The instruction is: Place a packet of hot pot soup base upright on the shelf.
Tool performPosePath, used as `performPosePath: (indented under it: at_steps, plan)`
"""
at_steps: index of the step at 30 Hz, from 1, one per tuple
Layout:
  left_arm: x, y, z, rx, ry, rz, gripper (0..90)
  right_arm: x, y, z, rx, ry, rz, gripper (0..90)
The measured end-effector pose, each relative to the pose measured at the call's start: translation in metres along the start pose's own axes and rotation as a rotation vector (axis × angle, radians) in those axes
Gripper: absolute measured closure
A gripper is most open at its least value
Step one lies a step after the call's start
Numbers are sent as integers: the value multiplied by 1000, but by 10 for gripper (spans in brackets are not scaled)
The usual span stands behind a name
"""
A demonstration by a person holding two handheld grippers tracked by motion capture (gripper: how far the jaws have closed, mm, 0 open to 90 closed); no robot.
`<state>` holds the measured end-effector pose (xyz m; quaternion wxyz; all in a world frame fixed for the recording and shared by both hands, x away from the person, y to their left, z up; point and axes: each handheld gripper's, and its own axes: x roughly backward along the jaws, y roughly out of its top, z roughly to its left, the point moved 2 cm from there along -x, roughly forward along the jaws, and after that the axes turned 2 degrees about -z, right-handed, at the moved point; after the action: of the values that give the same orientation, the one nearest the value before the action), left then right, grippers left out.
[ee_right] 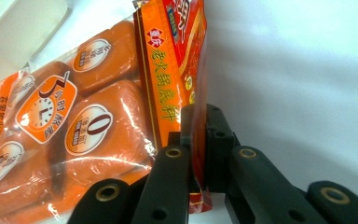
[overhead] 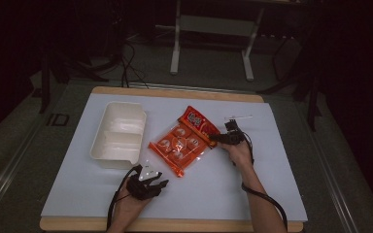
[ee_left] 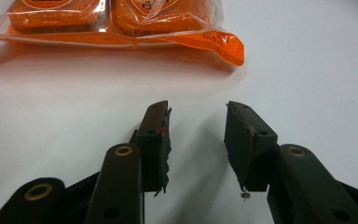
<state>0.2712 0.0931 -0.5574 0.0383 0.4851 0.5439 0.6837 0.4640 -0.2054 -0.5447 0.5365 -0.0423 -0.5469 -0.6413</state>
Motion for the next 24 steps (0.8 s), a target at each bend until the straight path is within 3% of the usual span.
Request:
performPosePath:
  at_steps: [13,14,19,24]
  plan:
    - [0,0,0,0,-3,-3,596,23,15,23,81,40,-9,896]
    - [0,0,0,0,-2,-3,596,28,18,27,77,26,-21,895]
    - [0,0,0,-1,-3,-4,595,36,27,47,146,3,-33,892]
    - [1,0,0,-1,-4,-7,596,48,37,64,194,47,-46,893]
